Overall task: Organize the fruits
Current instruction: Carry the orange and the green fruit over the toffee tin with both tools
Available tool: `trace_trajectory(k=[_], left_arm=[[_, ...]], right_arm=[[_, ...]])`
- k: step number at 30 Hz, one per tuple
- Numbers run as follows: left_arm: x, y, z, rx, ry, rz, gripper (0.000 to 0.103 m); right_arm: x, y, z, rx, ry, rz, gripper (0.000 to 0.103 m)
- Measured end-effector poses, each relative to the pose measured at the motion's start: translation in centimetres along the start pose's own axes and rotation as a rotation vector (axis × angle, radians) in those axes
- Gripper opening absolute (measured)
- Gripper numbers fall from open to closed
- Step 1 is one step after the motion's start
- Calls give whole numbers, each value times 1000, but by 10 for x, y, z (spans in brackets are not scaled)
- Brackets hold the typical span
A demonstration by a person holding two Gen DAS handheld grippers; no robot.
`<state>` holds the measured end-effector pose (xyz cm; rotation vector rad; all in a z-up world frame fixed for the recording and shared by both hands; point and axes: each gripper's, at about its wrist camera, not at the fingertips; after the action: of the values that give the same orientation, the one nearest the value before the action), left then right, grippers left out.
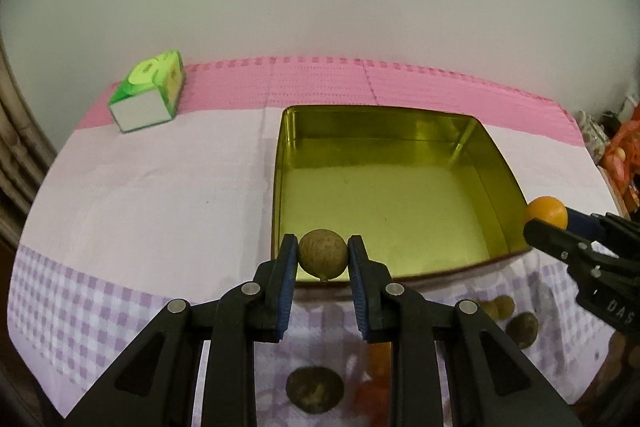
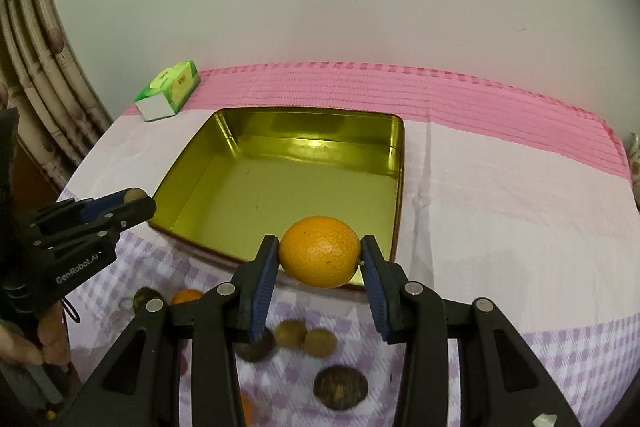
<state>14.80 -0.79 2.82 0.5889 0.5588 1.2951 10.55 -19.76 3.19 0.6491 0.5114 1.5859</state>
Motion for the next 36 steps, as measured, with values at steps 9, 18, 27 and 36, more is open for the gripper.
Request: trace_trajectory(k=[9, 18, 27, 36], left_arm=[[-6, -32, 10, 78, -20, 13, 26], [-9, -60, 11, 165, -17, 32, 26], [-10, -75, 9, 213, -30, 48, 26], [-13, -89, 9, 254, -62, 47, 26]], right_arm=[[-3, -31, 5, 66, 3, -6, 39], [-2, -52, 5, 125, 13, -7, 39], [-2, -64, 7, 162, 27, -10, 39], [-3, -76, 8, 188, 30, -10, 39]])
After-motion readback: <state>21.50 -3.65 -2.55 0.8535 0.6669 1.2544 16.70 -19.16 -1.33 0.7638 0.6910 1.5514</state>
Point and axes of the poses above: each gripper's, at about its wrist camera, not at the fingertips, and y roughly against the way its jaws point, x to its left, z to its top, and after that the axes turned 9 degrees about -x, right-handed
